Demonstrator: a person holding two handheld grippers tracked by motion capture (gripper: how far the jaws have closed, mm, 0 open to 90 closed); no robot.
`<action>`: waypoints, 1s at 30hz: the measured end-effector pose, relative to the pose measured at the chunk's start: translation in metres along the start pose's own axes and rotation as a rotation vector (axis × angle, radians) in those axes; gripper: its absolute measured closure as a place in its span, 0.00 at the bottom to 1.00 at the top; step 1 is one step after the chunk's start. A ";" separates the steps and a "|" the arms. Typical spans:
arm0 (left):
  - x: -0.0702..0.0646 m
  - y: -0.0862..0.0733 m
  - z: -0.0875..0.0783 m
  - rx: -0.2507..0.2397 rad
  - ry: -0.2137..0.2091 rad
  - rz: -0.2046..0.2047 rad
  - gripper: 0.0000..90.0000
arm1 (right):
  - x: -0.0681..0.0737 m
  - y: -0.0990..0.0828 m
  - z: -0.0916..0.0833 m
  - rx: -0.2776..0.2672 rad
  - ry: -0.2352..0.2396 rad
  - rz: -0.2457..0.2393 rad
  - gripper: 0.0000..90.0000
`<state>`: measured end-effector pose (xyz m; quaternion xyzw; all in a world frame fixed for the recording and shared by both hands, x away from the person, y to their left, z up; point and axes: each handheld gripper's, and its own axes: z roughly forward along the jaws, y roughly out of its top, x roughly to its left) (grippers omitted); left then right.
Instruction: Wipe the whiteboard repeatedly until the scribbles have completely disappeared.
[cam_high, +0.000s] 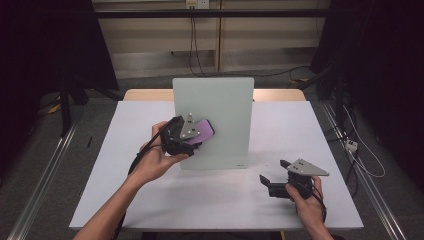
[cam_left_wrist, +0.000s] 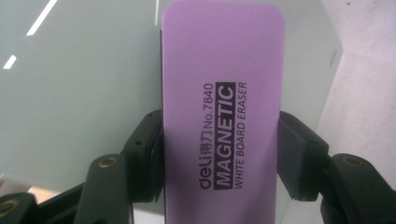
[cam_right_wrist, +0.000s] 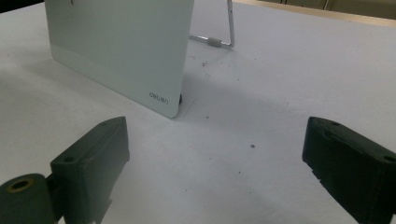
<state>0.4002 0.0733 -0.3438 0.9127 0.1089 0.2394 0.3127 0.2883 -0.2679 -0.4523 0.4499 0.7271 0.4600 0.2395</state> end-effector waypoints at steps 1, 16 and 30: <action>-0.001 0.000 0.001 0.007 -0.002 0.009 0.46 | 0.000 0.000 0.000 0.000 0.000 0.000 0.08; -0.020 -0.011 0.015 0.054 -0.050 0.076 0.46 | -0.001 0.000 -0.001 0.001 0.000 -0.002 0.08; 0.000 -0.012 -0.002 0.007 -0.016 -0.030 0.46 | -0.001 0.000 -0.001 -0.003 -0.001 -0.003 0.08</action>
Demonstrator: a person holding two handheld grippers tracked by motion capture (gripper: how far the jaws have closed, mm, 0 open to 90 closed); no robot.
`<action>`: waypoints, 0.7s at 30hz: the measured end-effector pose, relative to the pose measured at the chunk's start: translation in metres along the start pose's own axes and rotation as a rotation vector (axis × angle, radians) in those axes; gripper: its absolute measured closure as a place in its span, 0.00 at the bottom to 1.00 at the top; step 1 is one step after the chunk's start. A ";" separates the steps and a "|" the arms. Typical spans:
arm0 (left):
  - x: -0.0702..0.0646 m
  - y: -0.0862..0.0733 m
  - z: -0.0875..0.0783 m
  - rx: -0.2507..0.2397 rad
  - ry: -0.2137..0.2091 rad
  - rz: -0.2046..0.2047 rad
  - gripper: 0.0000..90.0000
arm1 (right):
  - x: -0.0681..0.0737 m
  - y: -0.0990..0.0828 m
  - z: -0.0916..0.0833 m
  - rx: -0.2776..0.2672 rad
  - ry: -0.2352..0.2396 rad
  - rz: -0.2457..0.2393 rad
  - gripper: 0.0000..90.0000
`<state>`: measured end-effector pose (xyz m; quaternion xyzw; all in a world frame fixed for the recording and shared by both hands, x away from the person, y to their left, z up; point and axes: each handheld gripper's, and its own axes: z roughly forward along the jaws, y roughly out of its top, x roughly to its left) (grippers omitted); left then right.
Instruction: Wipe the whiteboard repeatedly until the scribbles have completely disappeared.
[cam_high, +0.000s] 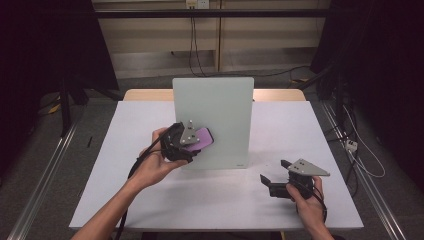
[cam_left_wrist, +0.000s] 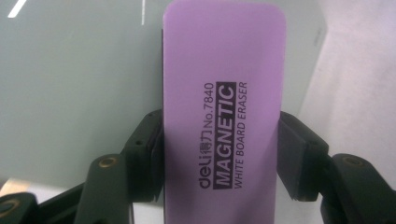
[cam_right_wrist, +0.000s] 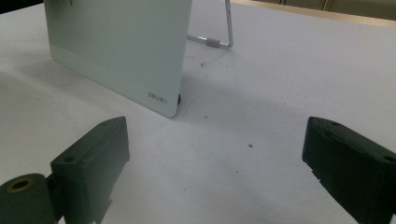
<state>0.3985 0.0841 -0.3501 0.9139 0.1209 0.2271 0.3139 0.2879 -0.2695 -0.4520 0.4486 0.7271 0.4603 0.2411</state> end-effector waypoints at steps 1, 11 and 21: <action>0.003 0.000 -0.003 -0.001 0.009 -0.009 0.46 | 0.000 0.000 0.000 0.000 0.000 0.000 0.08; 0.018 -0.004 -0.018 -0.056 0.056 -0.062 0.46 | 0.001 0.000 0.001 0.003 0.001 -0.002 0.08; 0.005 -0.010 -0.009 0.000 0.051 -0.025 0.46 | 0.001 0.000 0.000 0.002 0.000 0.000 0.08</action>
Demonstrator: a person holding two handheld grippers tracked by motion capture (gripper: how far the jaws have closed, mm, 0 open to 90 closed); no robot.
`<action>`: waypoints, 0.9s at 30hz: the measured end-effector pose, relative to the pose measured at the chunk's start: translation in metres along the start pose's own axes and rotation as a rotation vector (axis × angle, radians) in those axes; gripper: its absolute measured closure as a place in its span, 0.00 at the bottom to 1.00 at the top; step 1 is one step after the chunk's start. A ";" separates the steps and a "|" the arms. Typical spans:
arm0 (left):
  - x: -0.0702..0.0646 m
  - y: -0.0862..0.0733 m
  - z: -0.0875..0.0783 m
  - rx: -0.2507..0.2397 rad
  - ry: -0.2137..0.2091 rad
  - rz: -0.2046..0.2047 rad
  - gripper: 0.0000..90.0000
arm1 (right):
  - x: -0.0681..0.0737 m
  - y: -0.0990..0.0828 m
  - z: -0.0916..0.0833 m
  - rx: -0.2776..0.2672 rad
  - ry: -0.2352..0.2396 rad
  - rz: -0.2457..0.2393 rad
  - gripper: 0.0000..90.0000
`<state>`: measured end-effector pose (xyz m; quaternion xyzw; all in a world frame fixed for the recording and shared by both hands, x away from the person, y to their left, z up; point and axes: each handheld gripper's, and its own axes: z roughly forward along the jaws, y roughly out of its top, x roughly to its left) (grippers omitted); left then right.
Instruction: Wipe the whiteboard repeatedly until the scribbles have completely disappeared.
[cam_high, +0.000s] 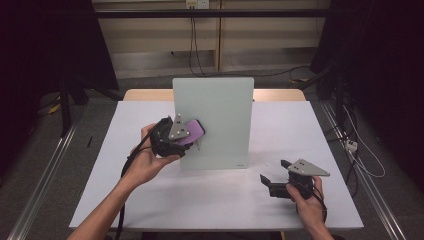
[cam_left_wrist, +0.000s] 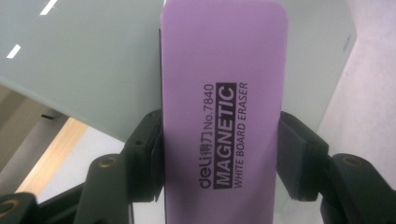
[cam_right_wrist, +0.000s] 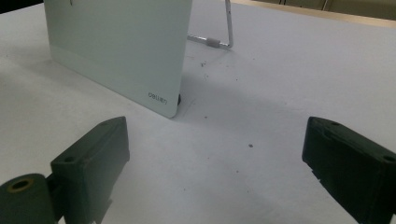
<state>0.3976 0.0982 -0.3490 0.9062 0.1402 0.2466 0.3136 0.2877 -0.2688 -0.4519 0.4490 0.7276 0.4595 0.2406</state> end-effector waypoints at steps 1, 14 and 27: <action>-0.002 -0.001 0.001 0.001 -0.004 0.005 0.46 | 0.000 0.000 0.000 0.000 0.001 -0.001 0.08; -0.019 -0.009 0.015 0.033 -0.044 0.052 0.46 | 0.000 0.000 0.000 -0.003 -0.002 0.002 0.08; -0.032 -0.013 0.027 0.072 -0.084 0.087 0.46 | 0.000 0.000 0.000 -0.003 -0.002 0.001 0.08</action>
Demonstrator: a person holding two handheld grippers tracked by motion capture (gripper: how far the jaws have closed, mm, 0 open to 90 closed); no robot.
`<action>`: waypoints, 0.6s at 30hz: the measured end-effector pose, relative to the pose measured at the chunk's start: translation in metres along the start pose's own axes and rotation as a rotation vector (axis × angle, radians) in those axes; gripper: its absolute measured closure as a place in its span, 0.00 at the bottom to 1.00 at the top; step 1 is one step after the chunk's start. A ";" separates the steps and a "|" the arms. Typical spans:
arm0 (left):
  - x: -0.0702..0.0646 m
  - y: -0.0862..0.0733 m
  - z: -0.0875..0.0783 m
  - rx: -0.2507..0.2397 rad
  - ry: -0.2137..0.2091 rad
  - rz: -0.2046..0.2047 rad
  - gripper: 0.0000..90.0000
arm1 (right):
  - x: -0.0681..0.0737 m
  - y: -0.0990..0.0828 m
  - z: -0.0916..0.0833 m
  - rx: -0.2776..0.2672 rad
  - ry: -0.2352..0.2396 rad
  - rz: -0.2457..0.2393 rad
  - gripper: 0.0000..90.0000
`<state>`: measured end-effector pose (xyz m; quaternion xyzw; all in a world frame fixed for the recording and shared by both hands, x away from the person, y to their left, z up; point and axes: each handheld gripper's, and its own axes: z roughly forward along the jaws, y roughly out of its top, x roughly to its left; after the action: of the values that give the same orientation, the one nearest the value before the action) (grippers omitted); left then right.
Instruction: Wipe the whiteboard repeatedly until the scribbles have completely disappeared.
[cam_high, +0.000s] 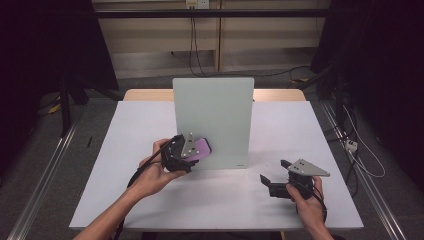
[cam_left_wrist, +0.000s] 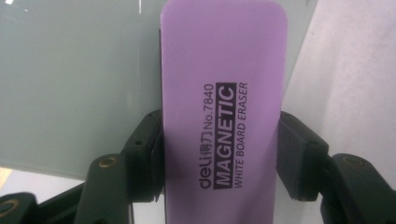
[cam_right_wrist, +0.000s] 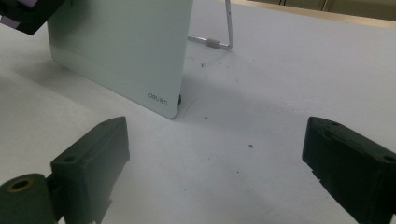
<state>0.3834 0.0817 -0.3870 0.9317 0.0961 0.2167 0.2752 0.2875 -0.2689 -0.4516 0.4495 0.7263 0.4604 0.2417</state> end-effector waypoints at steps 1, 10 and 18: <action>-0.001 -0.001 0.001 0.000 -0.008 -0.001 0.46 | 0.000 0.000 0.000 0.001 -0.001 0.000 0.08; -0.004 -0.003 0.005 0.007 -0.035 0.003 0.46 | 0.000 0.000 0.000 -0.001 0.000 -0.003 0.08; 0.009 -0.001 -0.008 -0.015 0.000 -0.021 0.46 | -0.001 0.000 -0.001 -0.002 0.000 0.003 0.08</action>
<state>0.3874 0.0891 -0.3788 0.9286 0.1043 0.2146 0.2842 0.2869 -0.2701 -0.4513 0.4503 0.7251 0.4616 0.2415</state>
